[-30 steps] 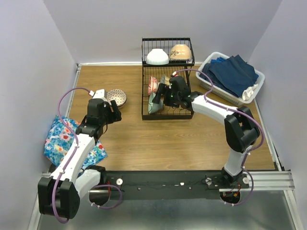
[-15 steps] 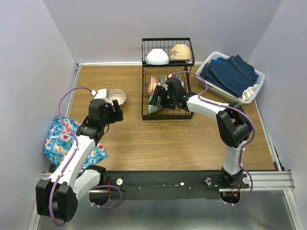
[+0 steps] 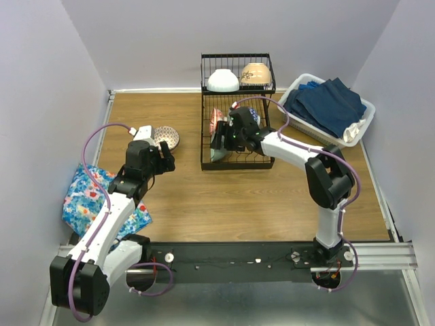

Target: Unload the bowls from the dish rack

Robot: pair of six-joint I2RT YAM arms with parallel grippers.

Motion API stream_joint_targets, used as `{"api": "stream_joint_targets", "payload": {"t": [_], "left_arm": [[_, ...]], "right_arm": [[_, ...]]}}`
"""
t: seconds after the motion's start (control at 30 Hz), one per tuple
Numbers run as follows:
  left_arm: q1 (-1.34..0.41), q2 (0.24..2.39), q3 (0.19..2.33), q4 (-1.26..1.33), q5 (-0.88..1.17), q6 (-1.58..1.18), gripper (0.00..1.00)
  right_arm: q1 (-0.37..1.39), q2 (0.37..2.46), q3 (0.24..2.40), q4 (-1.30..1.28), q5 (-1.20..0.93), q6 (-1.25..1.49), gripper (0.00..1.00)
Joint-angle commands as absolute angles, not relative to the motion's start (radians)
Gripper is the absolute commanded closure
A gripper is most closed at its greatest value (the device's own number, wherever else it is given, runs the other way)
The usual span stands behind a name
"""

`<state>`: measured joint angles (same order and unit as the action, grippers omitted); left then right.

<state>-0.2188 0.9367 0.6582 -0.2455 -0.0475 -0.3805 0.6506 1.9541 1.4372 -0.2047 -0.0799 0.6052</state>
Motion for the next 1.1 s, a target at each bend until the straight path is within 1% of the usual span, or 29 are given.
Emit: {"api": "stream_joint_targets", "payload": {"t": [0.0,0.03,0.07,0.1,0.13,0.17,0.67,0.9,1.07], "left_arm": [[-0.227,0.916,0.657,-0.218,-0.069,-0.365,0.18],[-0.227,0.914,0.657,-0.216,-0.069,-0.365,0.18],[-0.227,0.911,0.657,-0.218,-0.071,-0.365,0.18],[-0.229,0.911,0.657,-0.216,-0.069,-0.367,0.18],[-0.229,0.911,0.657,-0.216,-0.068,-0.367,0.18],[-0.229,0.913,0.657,-0.216,-0.066,-0.368,0.18],[-0.236,0.908,0.653,-0.215,-0.064,-0.373,0.18],[-0.239,0.914,0.652,-0.213,-0.055,-0.376,0.18],[-0.242,0.931,0.652,-0.212,-0.023,-0.38,0.18]], "right_arm": [[0.689,1.976,1.509,-0.276,-0.006,0.558,0.42],[0.693,1.976,1.516,-0.294,0.018,0.554,0.5],[0.696,1.976,1.523,-0.304,0.046,0.549,0.53],[0.703,1.974,1.534,-0.313,0.057,0.545,0.58],[0.707,1.973,1.539,-0.324,0.066,0.542,0.73],[0.71,1.97,1.546,-0.331,0.089,0.537,0.74],[0.758,1.924,1.623,-0.474,0.313,0.512,0.76],[0.758,1.838,1.588,-0.483,0.388,0.509,0.77],[0.758,1.763,1.52,-0.462,0.405,0.518,0.78]]}}
